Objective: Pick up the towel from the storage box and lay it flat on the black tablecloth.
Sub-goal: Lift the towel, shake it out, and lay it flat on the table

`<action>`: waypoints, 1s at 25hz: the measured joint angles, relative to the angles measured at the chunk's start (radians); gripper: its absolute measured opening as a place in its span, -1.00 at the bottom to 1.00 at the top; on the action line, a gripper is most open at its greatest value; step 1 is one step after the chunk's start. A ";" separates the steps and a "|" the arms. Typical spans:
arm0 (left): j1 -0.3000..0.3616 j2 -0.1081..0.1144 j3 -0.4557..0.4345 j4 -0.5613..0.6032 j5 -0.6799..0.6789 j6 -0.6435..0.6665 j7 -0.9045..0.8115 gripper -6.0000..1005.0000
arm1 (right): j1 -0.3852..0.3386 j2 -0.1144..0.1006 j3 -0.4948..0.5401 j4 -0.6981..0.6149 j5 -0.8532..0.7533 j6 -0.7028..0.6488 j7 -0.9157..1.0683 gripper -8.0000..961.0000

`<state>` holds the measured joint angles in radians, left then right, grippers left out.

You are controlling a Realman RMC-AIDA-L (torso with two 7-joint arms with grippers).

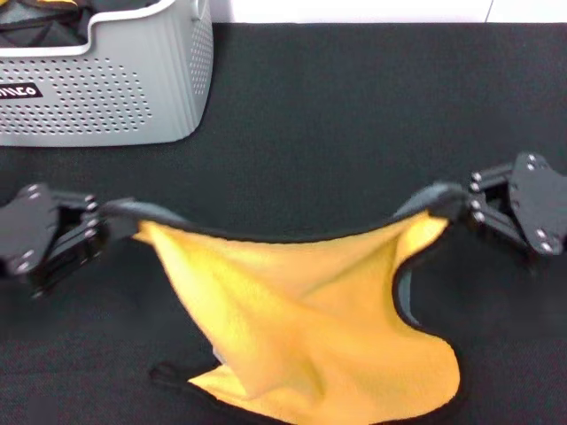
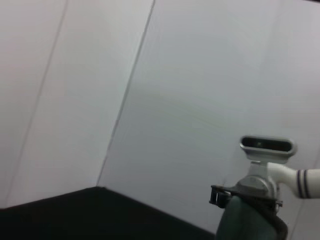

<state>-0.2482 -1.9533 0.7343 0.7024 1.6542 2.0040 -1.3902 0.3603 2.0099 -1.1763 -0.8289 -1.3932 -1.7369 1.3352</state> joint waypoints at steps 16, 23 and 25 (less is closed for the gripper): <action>-0.199 -0.028 -0.038 -0.079 0.184 -0.442 -0.004 -0.96 | 0.223 -0.023 0.037 0.221 -0.154 0.440 -0.048 -0.74; -0.263 -0.071 -0.037 -0.086 0.259 -0.585 0.019 -0.96 | 0.252 -0.013 0.036 0.243 -0.173 0.592 -0.070 -0.74; -0.273 -0.079 -0.037 -0.086 0.267 -0.611 0.031 -0.96 | 0.260 -0.014 0.036 0.248 -0.174 0.616 -0.068 -0.74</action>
<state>-0.5211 -2.0327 0.6973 0.6165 1.9208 1.3931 -1.3593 0.6207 1.9960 -1.1406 -0.5809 -1.5669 -1.1213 1.2668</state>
